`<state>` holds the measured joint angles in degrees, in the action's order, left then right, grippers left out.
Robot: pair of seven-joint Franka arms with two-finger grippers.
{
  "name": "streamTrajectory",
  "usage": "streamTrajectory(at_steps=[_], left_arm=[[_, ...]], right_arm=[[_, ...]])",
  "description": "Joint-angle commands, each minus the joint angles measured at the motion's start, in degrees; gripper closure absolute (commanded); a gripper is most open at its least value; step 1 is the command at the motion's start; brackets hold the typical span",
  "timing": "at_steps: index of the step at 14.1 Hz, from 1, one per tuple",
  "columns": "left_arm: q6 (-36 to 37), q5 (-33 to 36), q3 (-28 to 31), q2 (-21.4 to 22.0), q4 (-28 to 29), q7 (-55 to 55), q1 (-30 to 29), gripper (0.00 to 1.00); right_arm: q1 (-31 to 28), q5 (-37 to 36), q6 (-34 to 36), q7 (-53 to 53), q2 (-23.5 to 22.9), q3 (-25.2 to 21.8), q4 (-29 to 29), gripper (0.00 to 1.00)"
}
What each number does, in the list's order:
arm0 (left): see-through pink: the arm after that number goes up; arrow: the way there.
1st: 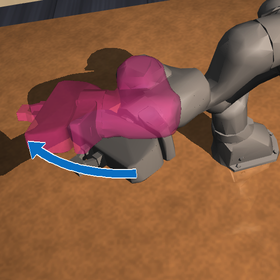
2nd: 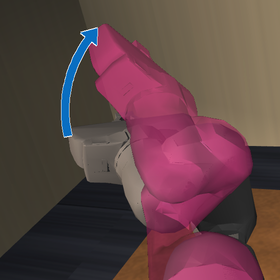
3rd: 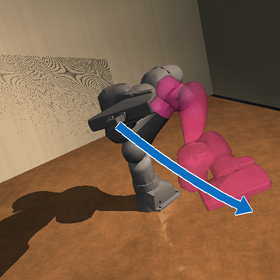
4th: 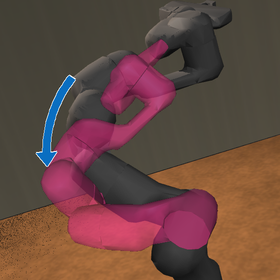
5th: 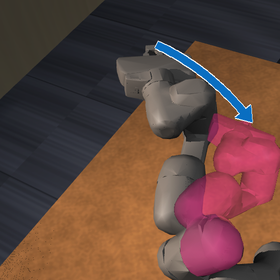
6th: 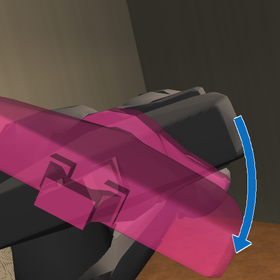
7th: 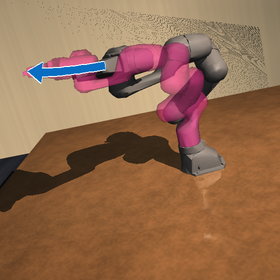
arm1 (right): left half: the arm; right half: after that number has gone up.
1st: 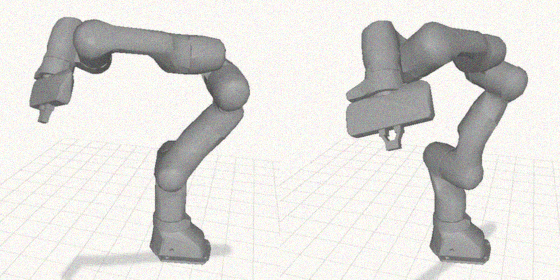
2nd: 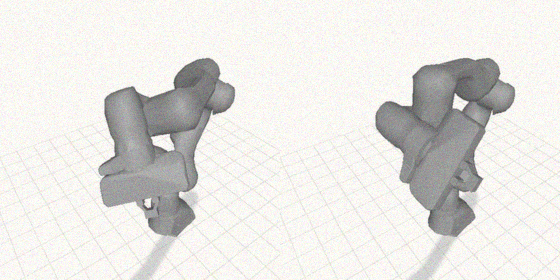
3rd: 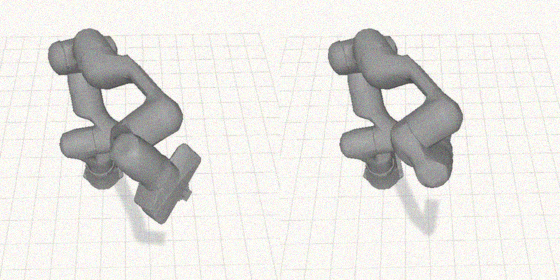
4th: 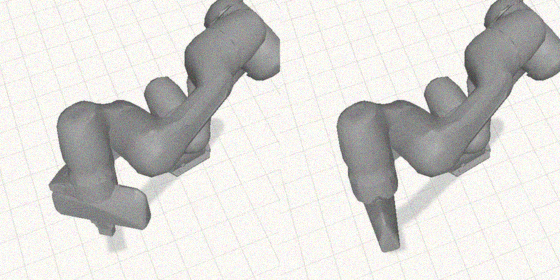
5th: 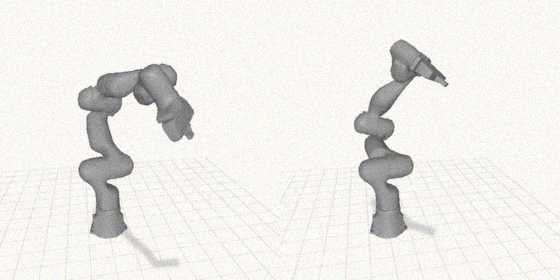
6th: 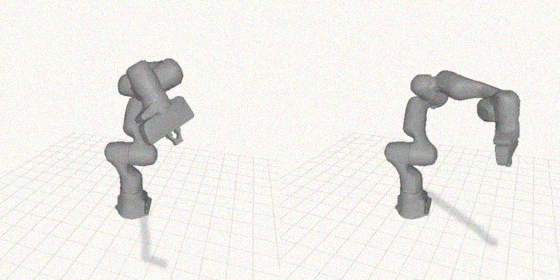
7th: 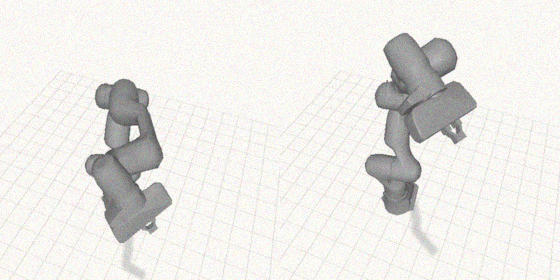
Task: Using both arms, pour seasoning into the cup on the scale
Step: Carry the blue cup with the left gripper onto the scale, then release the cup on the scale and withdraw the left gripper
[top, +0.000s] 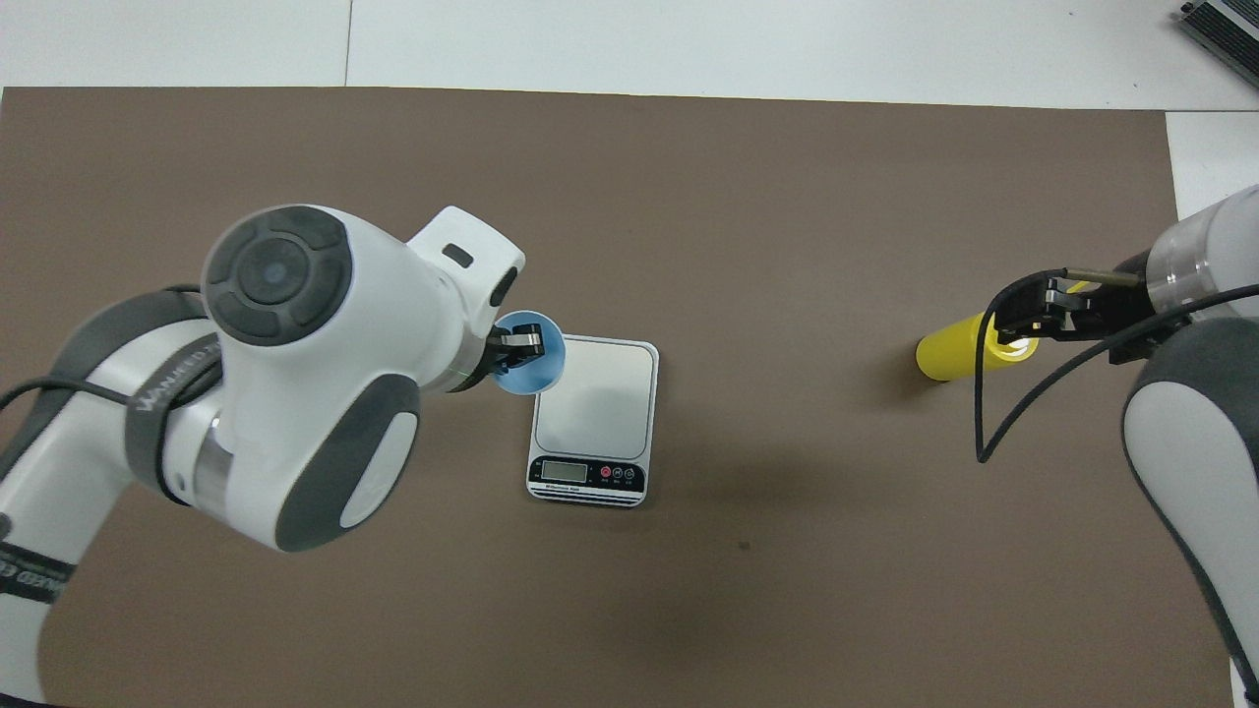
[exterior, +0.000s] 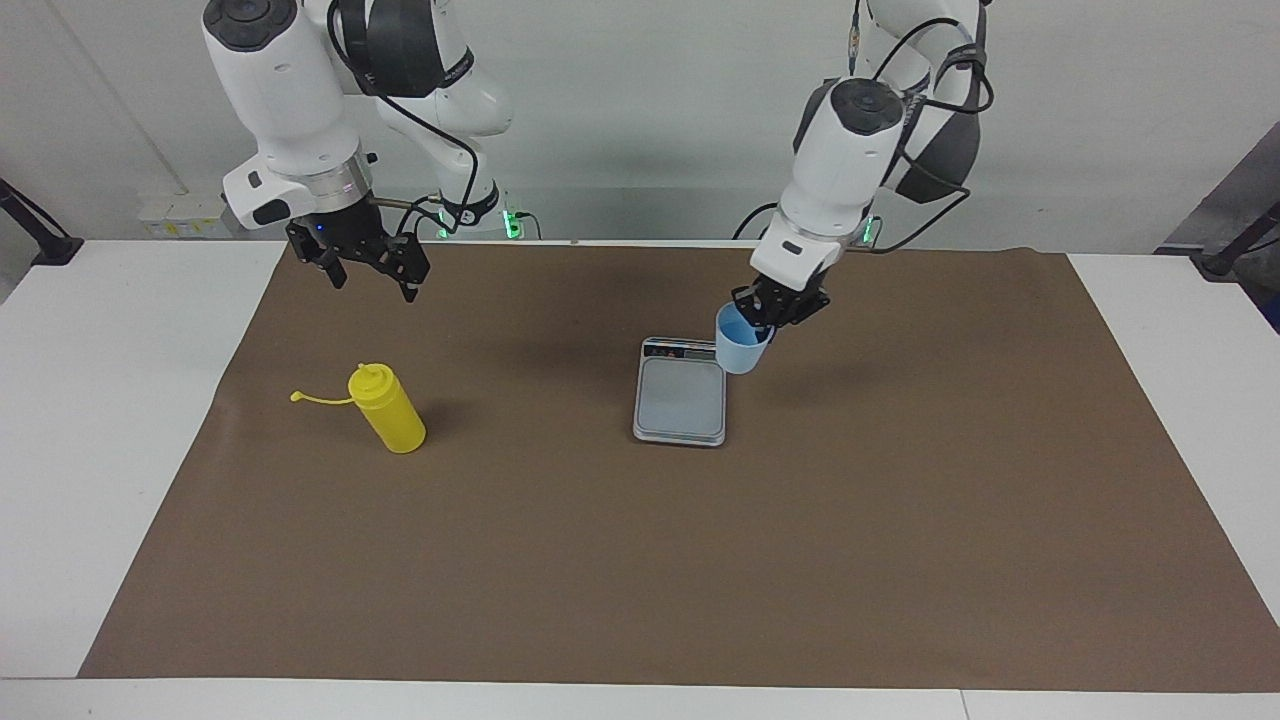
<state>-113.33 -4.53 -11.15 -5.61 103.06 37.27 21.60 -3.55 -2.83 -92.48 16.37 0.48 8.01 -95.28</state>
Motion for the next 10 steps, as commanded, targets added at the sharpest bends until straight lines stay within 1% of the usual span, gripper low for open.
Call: streamTrajectory(at_steps=[1,3,5,6,7,10], left_arm=[[-5.48,1.02,1.05,-0.1,3.81,4.03,3.09,1.0],[-7.5,1.1,1.05,-0.37,5.48,4.39,4.41,1.0],[-10.41,1.37,1.05,-0.54,7.94,4.39,4.33,1.0],[-11.03,2.5,1.05,-1.5,8.03,4.56,4.5,1.0],[-12.51,3.55,1.05,-3.34,7.95,6.04,5.11,1.0],[-14.89,4.79,1.05,-5.64,8.12,7.03,5.38,1.0]], right_arm=[[-0.85,1.33,-1.21,-0.99,1.28,0.25,-1.57,0.0],[-0.85,1.24,-1.21,-0.99,1.28,0.25,-1.57,0.0],[-0.85,1.24,-1.21,-0.99,1.28,0.25,-1.57,0.0],[-0.85,1.24,-1.21,-0.99,1.28,0.25,-1.57,0.0],[-0.85,1.33,-1.21,-0.99,1.28,0.25,-1.57,0.0],[-0.85,1.33,-1.21,-0.99,1.28,0.25,-1.57,0.0]])
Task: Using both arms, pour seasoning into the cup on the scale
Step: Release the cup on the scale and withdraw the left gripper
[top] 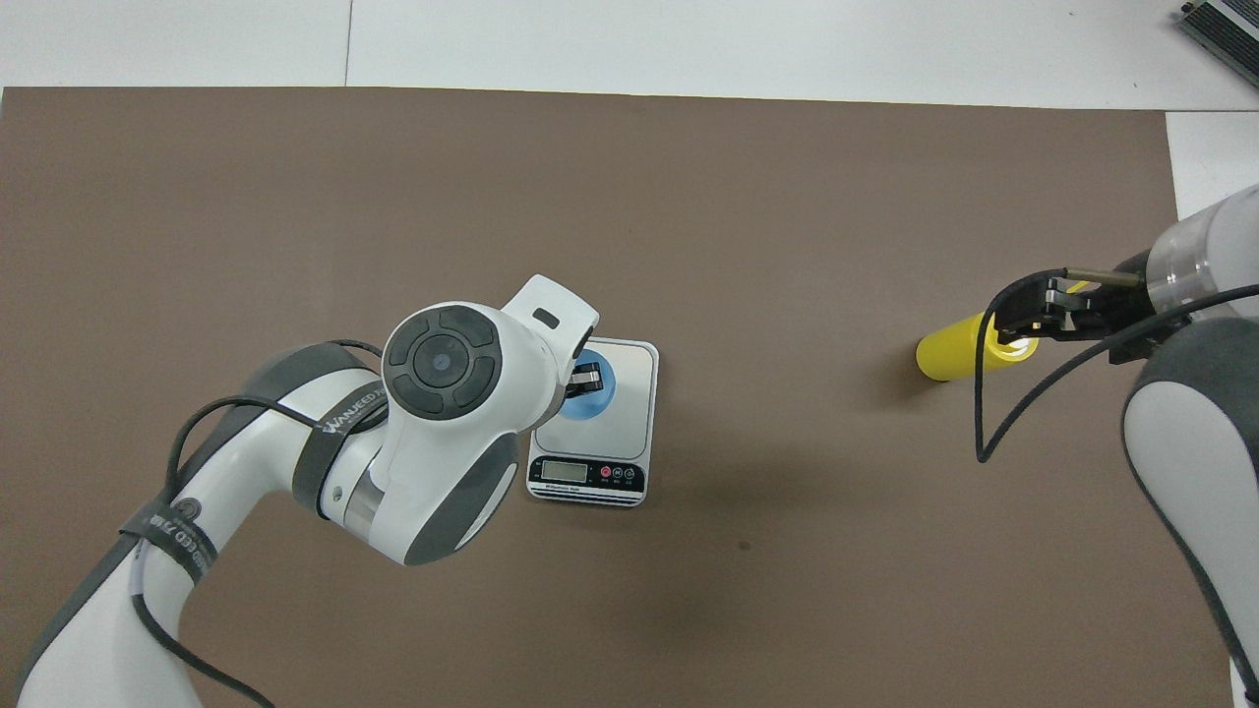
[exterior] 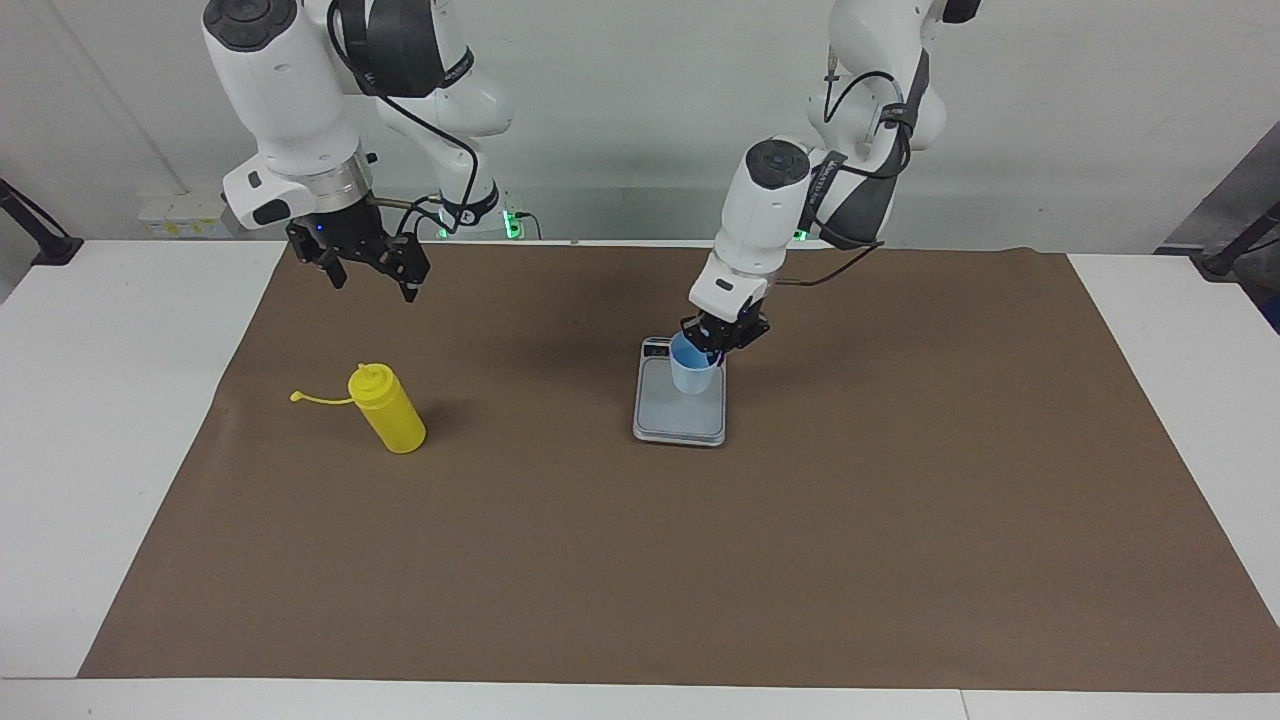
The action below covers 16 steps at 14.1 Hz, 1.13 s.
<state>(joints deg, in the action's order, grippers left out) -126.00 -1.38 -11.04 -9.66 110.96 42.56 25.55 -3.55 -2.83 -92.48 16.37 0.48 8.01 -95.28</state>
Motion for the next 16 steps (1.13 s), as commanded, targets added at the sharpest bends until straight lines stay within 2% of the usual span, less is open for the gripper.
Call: streamTrajectory(at_steps=[1,5,6,7,8,11,16], left_arm=[[-2.67,2.77,0.93,-2.11,0.14,1.74,1.44,1.0],[-4.07,3.31,0.93,-2.64,0.84,1.83,2.05,1.0],[-4.08,3.31,0.93,-2.82,1.01,1.83,2.05,0.7],[-4.25,3.31,0.93,-2.82,1.02,1.83,2.05,0.28],[-4.17,3.4,0.93,-2.82,0.93,1.65,1.96,0.0],[-1.63,3.4,1.89,-1.07,-1.08,0.6,0.74,0.0],[11.1,5.51,1.9,2.01,-7.76,-8.52,-4.88,0.0]], right_arm=[[-0.85,1.25,-1.21,-0.99,1.28,0.25,-1.57,0.0],[-0.85,1.25,-1.21,-0.99,1.28,0.25,-1.57,0.0],[-0.85,1.33,-1.21,-0.99,1.28,0.25,-1.57,0.0],[-0.85,1.33,-1.21,-0.99,1.28,0.25,-1.57,0.0],[-0.85,1.25,-1.21,-0.99,1.19,0.34,-1.57,0.0],[-0.85,1.33,-1.21,-0.99,1.28,0.25,-1.57,0.0],[-0.85,1.33,-1.21,-0.99,1.28,0.25,-1.57,0.0]])
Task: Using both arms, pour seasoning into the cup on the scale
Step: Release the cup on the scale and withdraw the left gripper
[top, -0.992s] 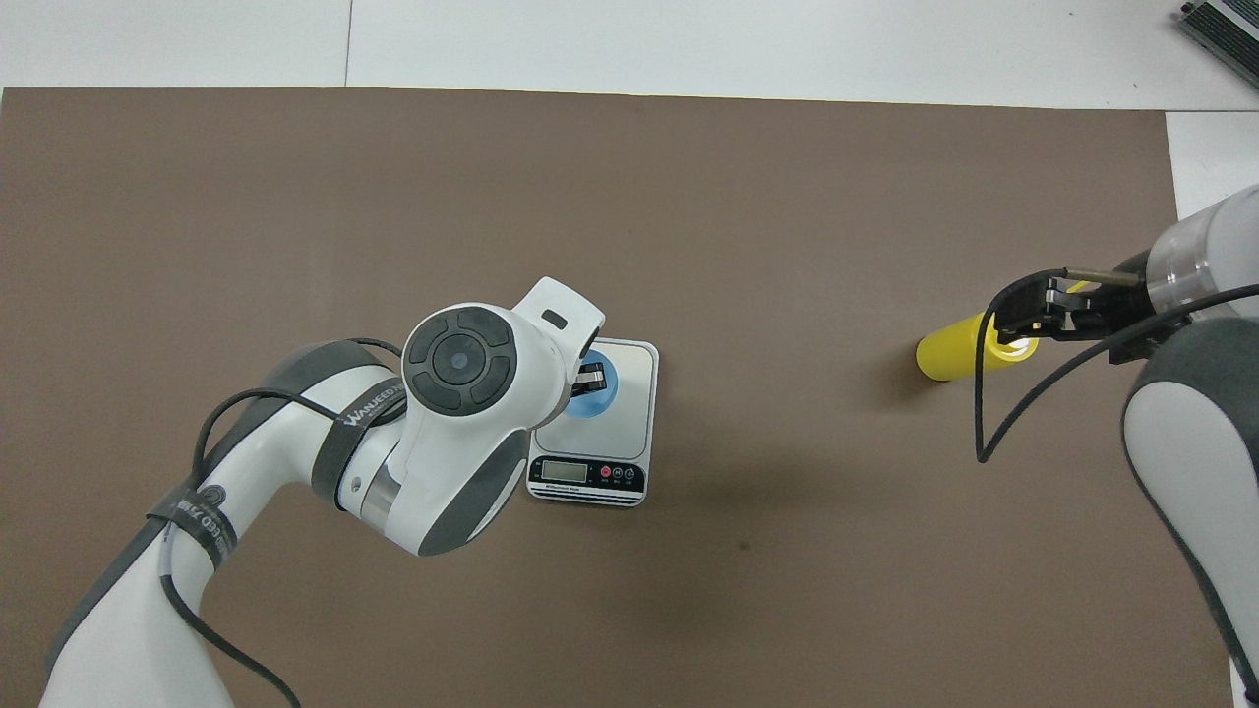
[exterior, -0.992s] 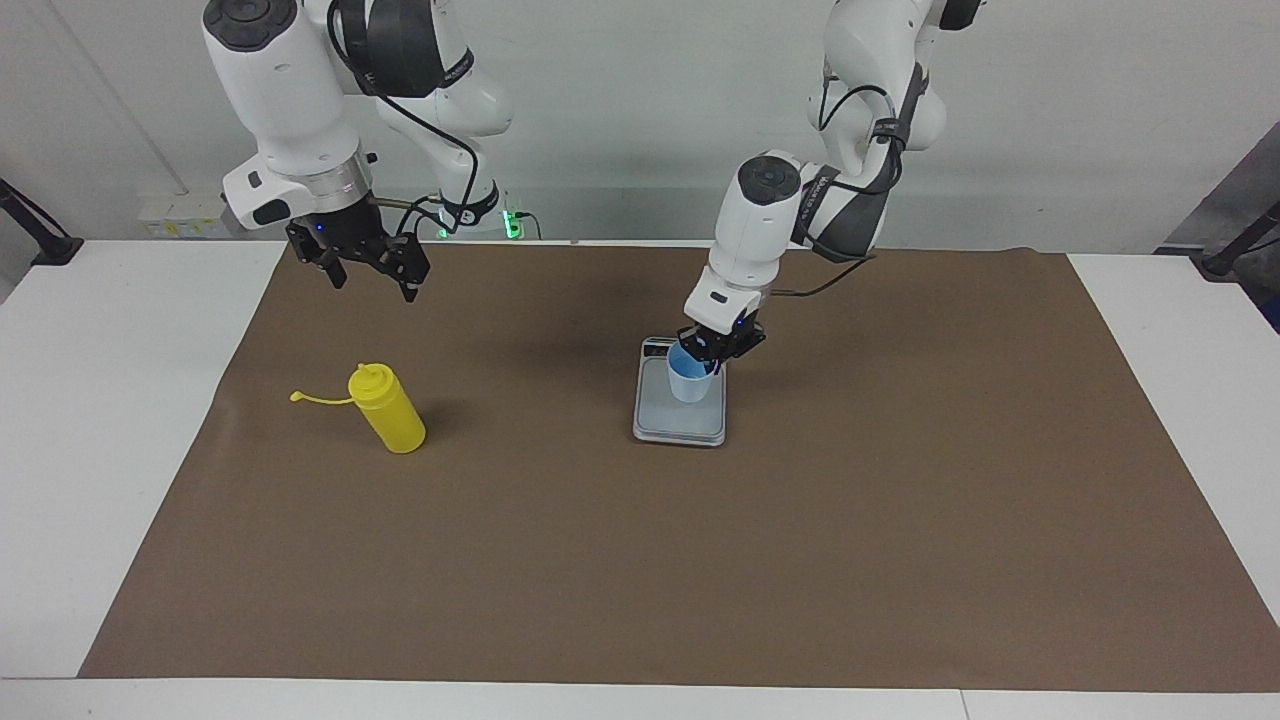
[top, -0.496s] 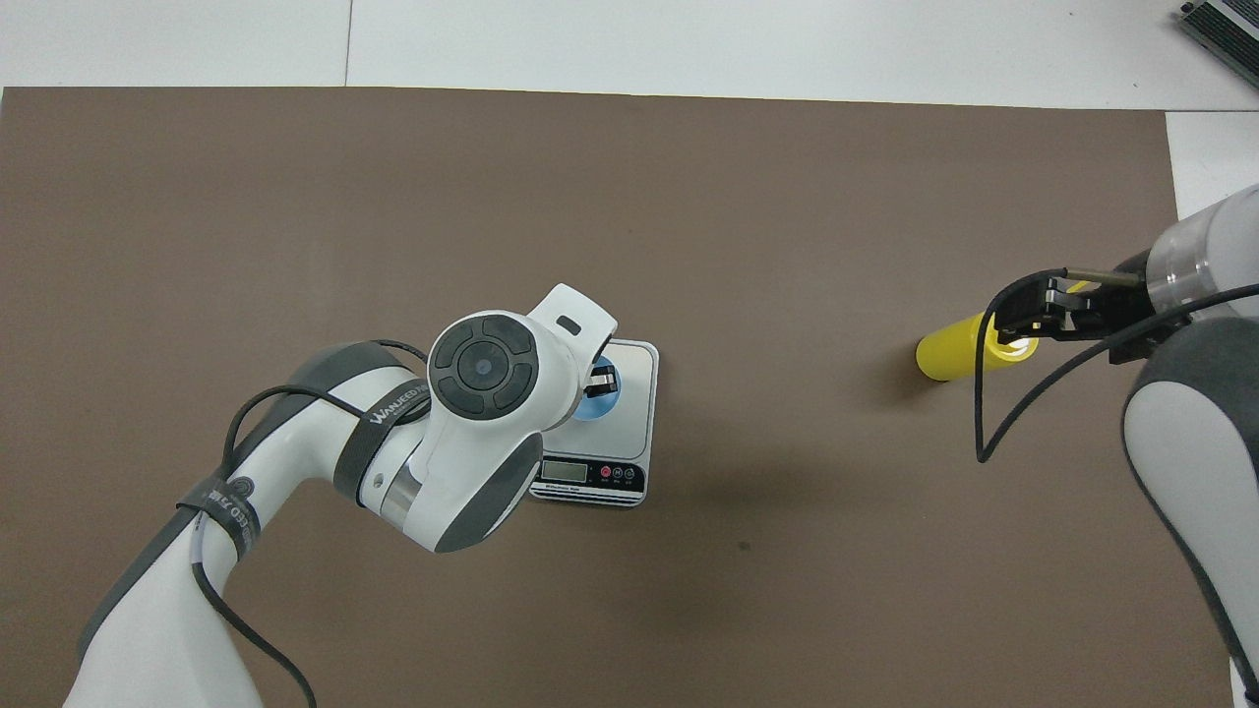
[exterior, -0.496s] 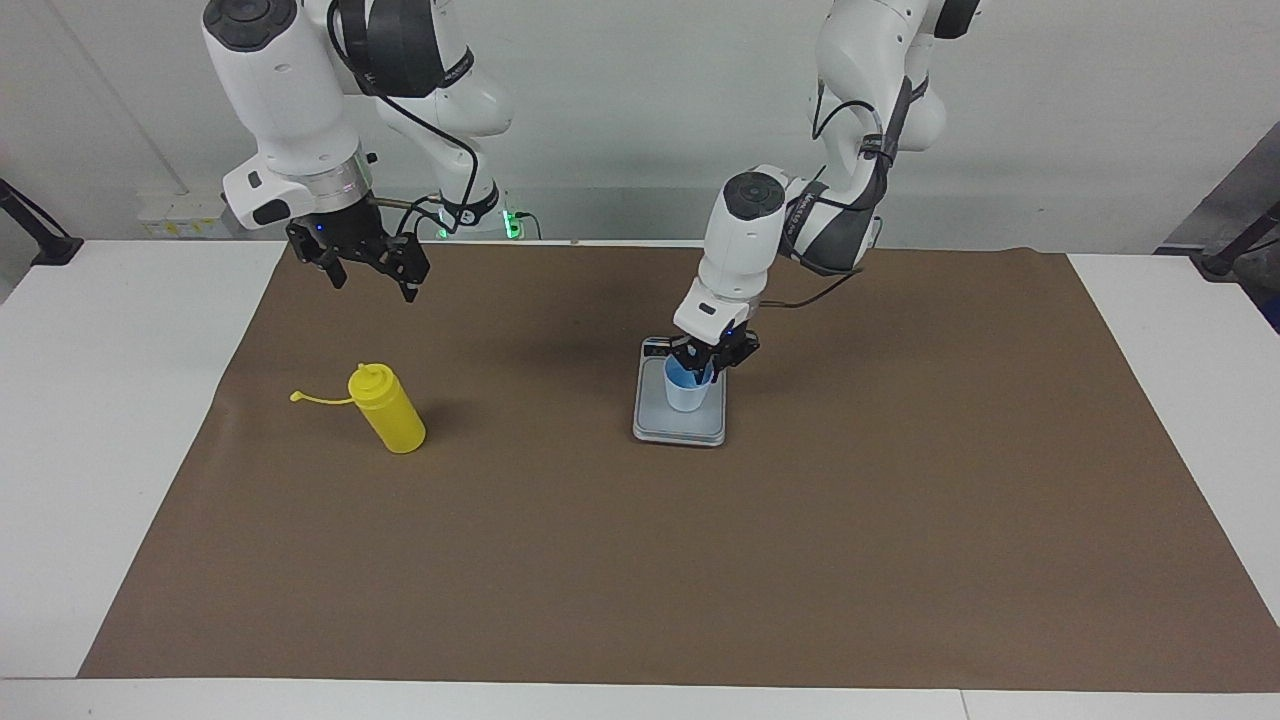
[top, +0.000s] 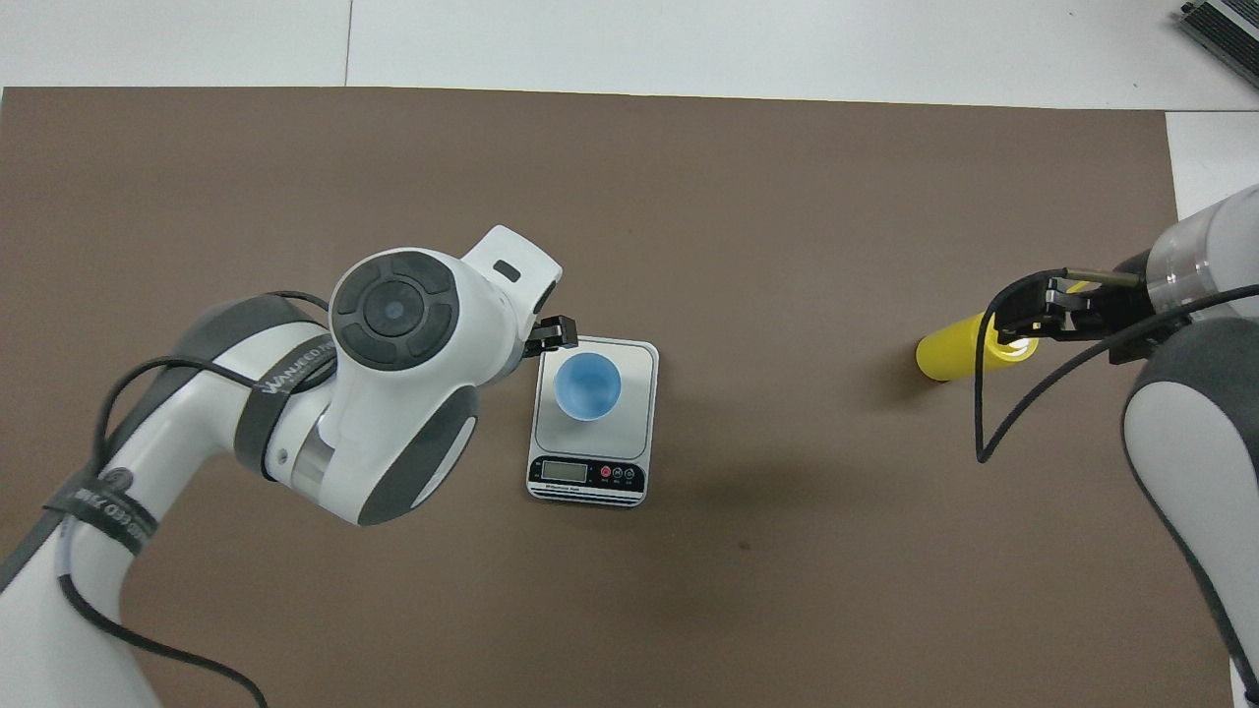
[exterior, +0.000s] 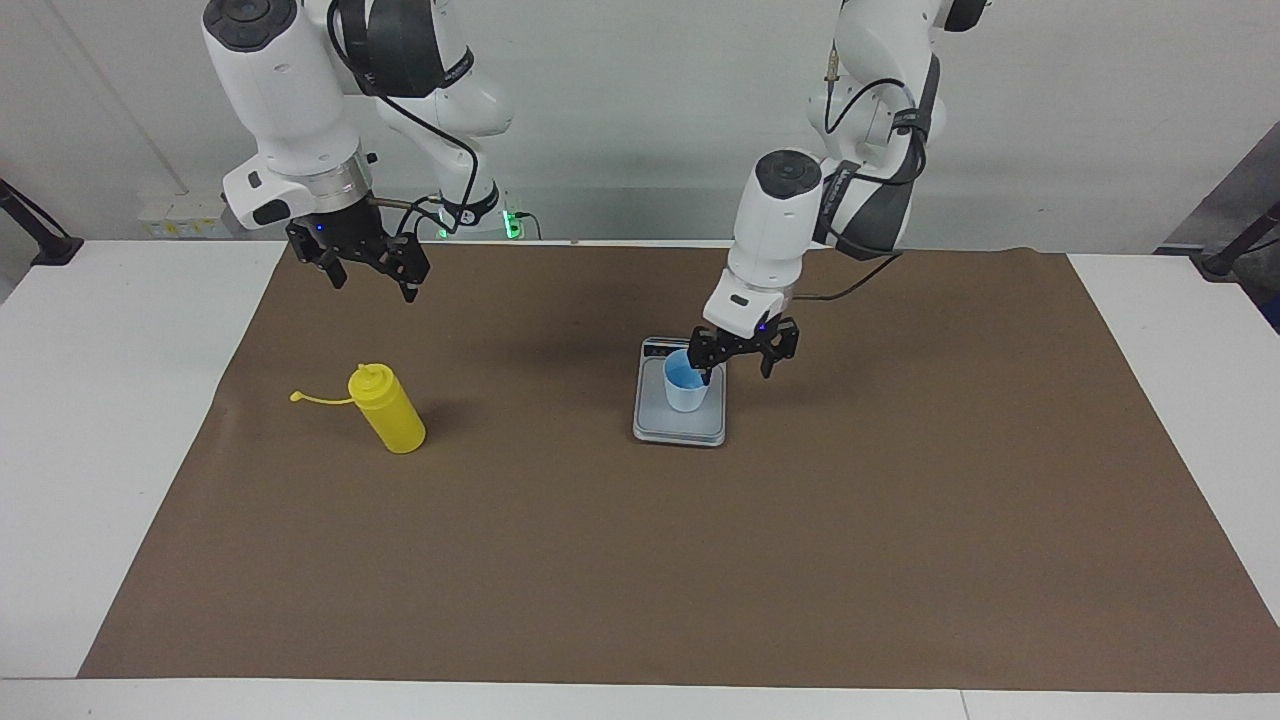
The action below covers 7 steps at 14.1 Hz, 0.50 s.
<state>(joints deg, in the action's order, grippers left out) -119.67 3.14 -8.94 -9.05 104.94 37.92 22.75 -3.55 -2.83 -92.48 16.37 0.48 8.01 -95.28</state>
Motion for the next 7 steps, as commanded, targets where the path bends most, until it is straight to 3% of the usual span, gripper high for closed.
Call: streamTrajectory(at_steps=[1,7], left_arm=[[5.93,0.99,-0.2,2.62,-1.93,-6.0,-3.75,0.0],[14.63,0.38,0.06,9.74,-2.28,-24.36,-14.56,0.0]], right_arm=[[-0.85,1.33,-1.21,-0.99,1.19,0.25,-1.57,0.0],[-0.85,1.24,-1.21,-0.99,1.28,0.25,-1.57,0.0]])
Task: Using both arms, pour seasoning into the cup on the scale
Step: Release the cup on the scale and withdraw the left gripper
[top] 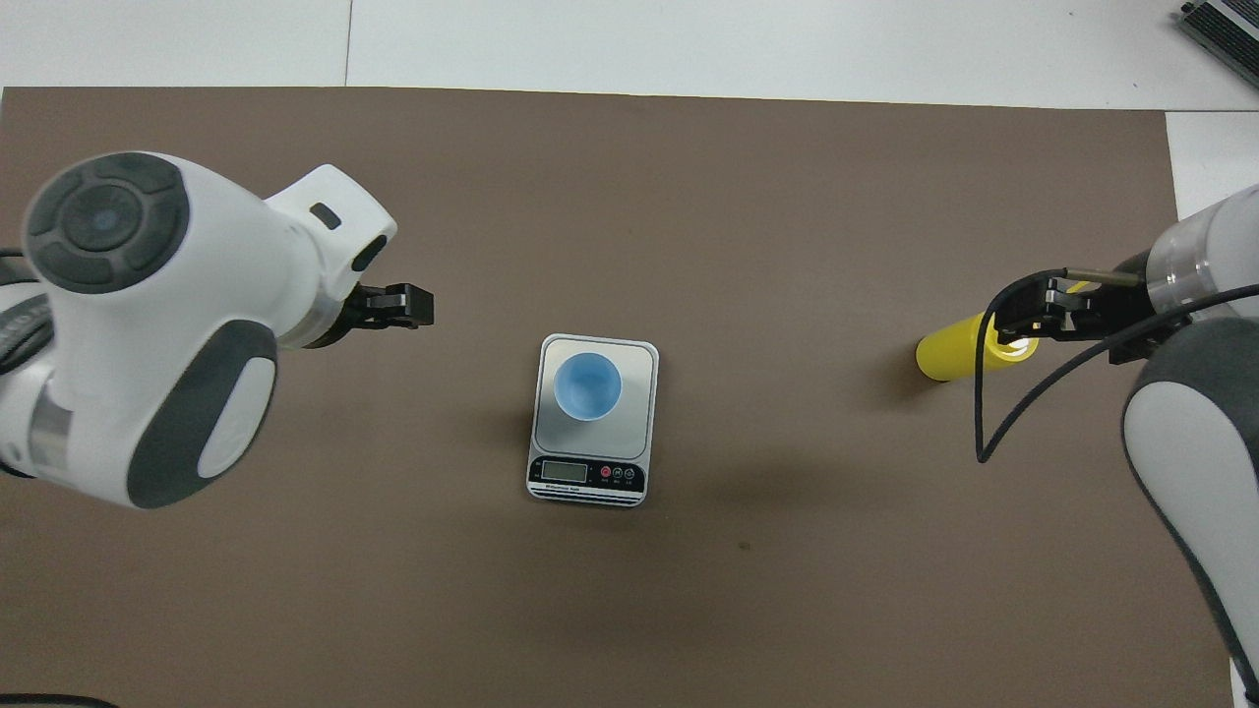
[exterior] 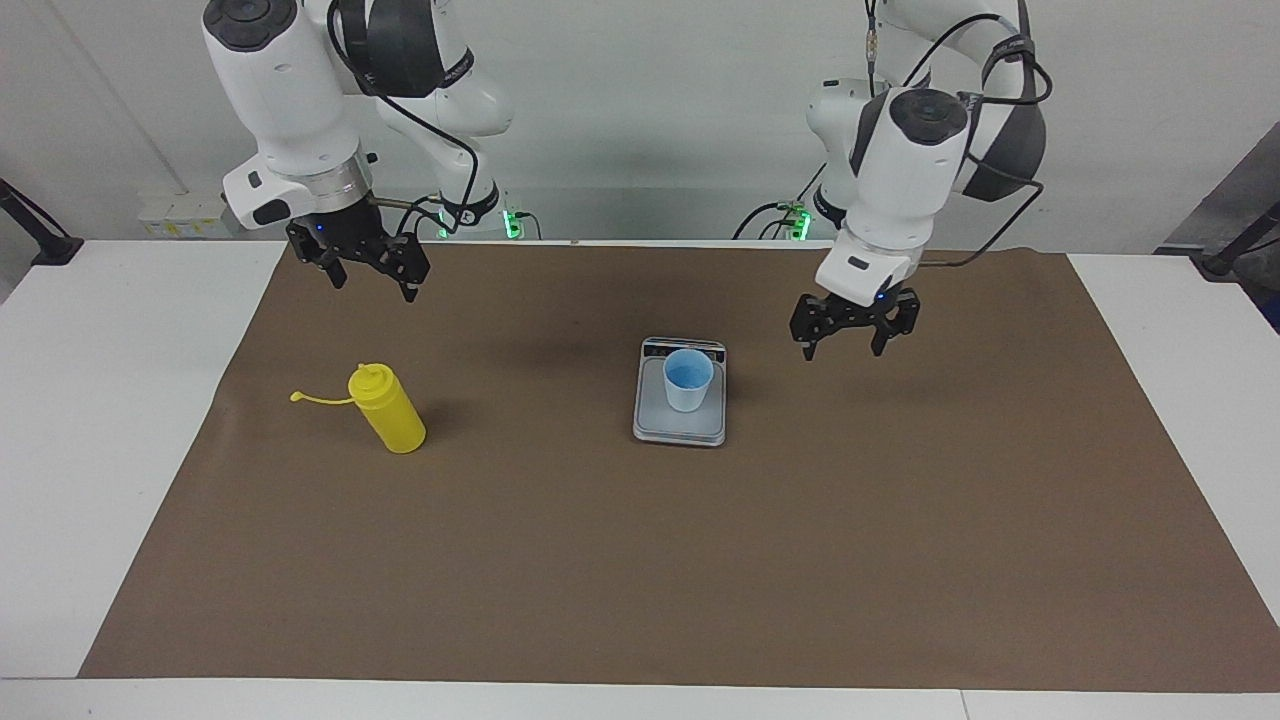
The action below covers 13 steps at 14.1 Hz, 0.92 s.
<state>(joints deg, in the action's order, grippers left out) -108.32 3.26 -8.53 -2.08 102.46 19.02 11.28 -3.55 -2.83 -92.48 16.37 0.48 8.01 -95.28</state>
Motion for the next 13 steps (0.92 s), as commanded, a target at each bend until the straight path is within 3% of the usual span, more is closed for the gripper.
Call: streamTrajectory(at_steps=[1,5,13], left_arm=[[4.51,0.25,-0.26,3.39,0.11,-8.44,-4.84,0.0],[10.05,0.25,-0.09,3.31,-5.06,-20.84,-10.22,0.0],[17.08,-3.0,-0.09,1.64,-10.6,-21.22,-14.71,0.0]], right_arm=[[-0.85,1.24,-1.13,-0.99,1.28,0.25,-1.57,0.0],[-0.85,1.33,-1.21,-0.99,1.28,0.25,-1.57,0.0],[-0.85,1.24,-1.21,-0.99,1.28,0.25,-1.57,0.0]])
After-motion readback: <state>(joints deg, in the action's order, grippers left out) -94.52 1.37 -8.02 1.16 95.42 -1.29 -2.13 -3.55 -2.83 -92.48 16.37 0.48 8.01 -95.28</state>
